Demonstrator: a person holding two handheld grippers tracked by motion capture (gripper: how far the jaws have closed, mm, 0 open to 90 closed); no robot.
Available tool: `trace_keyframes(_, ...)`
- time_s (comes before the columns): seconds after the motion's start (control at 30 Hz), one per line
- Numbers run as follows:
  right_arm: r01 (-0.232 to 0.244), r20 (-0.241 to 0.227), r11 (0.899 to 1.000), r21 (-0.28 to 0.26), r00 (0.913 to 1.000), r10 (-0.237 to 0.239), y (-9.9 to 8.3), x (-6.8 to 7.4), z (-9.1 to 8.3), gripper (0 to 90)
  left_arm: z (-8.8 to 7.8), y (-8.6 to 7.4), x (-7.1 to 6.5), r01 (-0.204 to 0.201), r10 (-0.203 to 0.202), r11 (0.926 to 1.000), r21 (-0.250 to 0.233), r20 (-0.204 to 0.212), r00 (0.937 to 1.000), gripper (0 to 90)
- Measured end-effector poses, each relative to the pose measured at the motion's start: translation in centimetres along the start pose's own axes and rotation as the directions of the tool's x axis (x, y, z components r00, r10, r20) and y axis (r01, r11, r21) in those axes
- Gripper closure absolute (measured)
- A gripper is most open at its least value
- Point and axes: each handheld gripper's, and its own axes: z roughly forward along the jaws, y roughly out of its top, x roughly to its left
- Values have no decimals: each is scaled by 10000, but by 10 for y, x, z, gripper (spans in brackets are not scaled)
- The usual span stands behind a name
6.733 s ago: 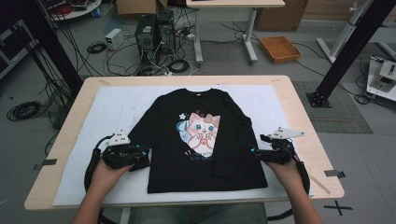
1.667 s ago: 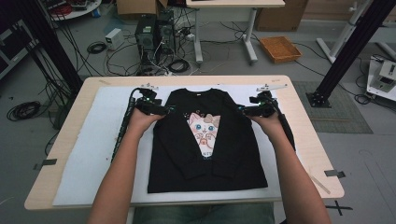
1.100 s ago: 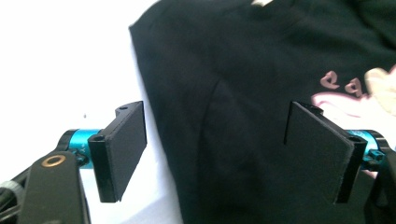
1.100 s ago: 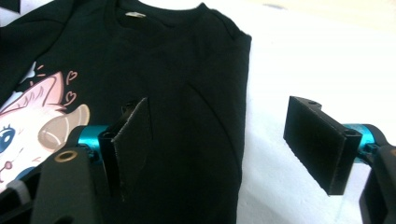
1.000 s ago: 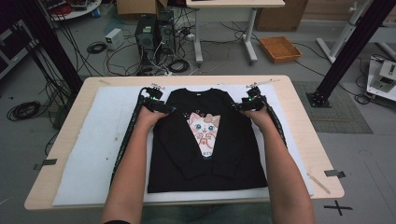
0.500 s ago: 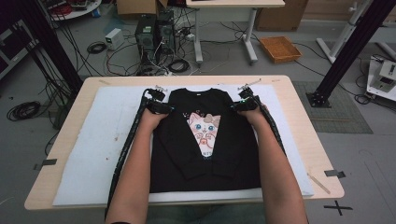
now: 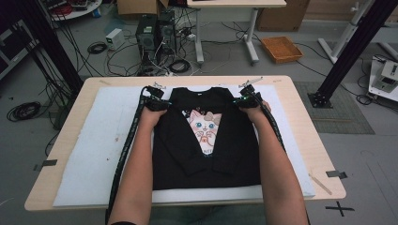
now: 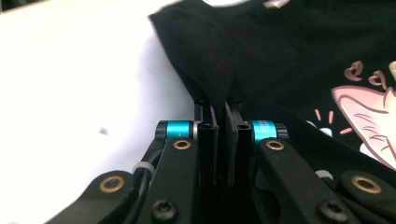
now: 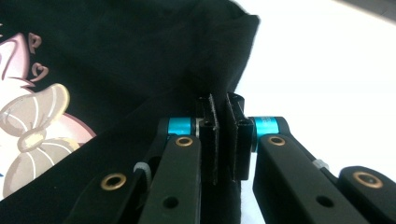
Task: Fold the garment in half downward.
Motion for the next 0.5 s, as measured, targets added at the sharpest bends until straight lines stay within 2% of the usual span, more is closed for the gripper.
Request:
trace_keyframes(0.07, -135, -16, 9995, -296, 9999, 135, 3, -3, -2, 852, -1, 3, 2, 132, -128, 9997, -226, 178, 9998, 848)
trace_keyframes(0.17, 55, -13, 10000, -61, 10000, -55, 6, -2, -2, 851, -2, 0, 4, 373, -364, 9991, -179, 511, 9980, 847)
trace_keyframes(0.23, -16, -106, 10000, -10, 9999, 16, 6, -1, -3, 851, -3, -2, 6, 550, -540, 9984, -124, 740, 9958, 846)
trace_keyframes(0.37, -67, -406, 10000, 39, 9992, 69, 5, 0, -9, 851, -14, -4, 5, 623, -562, 9969, -473, 1206, 9911, 846)
trace_keyframes(0.5, 118, -764, 9999, -95, 9970, -124, 4, 4, -22, 851, -27, -6, -1, 461, -350, 9966, -688, 1556, 9872, 846)
